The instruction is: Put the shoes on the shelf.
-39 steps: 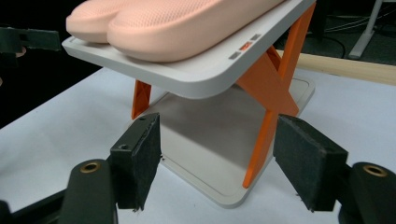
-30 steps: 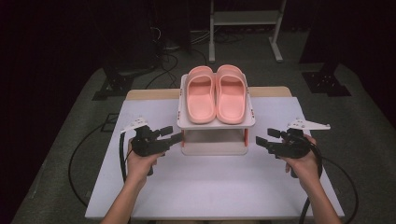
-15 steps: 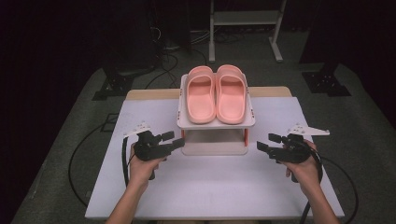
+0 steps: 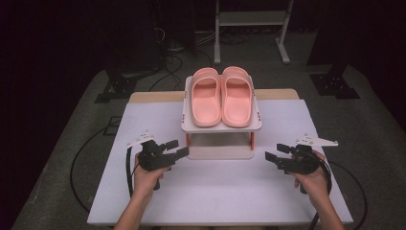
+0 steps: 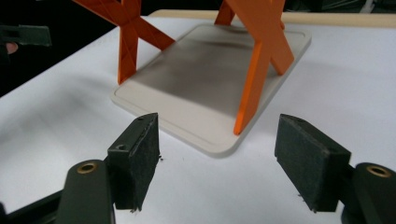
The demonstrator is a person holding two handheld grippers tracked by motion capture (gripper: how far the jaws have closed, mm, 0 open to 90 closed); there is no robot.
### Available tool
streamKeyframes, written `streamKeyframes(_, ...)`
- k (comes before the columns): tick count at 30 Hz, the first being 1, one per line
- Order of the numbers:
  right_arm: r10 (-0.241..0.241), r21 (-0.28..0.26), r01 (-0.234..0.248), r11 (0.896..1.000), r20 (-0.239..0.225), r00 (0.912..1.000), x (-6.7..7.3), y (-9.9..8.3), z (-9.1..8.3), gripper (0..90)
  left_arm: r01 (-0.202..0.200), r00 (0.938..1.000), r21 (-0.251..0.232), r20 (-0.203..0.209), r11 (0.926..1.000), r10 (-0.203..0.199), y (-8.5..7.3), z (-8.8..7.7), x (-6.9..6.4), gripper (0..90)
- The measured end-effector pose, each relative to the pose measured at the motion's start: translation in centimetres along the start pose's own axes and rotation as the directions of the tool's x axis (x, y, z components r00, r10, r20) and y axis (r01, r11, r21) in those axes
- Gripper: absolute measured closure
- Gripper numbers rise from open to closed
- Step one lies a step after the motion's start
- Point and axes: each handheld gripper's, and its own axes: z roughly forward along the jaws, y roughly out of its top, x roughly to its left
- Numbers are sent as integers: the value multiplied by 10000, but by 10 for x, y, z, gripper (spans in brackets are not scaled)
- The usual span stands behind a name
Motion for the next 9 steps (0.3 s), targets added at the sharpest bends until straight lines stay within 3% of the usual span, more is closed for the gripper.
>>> streamKeyframes(7, 163, 25, -163, 9999, 31, 9999, 1, -21, -1, 301, 367, 9993, -288, 101, 9989, -364, -25, 1, 4, 203)
streamKeyframes(9, 154, -43, -154, 9999, -15, 9999, 1, -28, -2, 301, 483, 9988, -57, -15, 9988, -483, -32, 3, 5, 195)
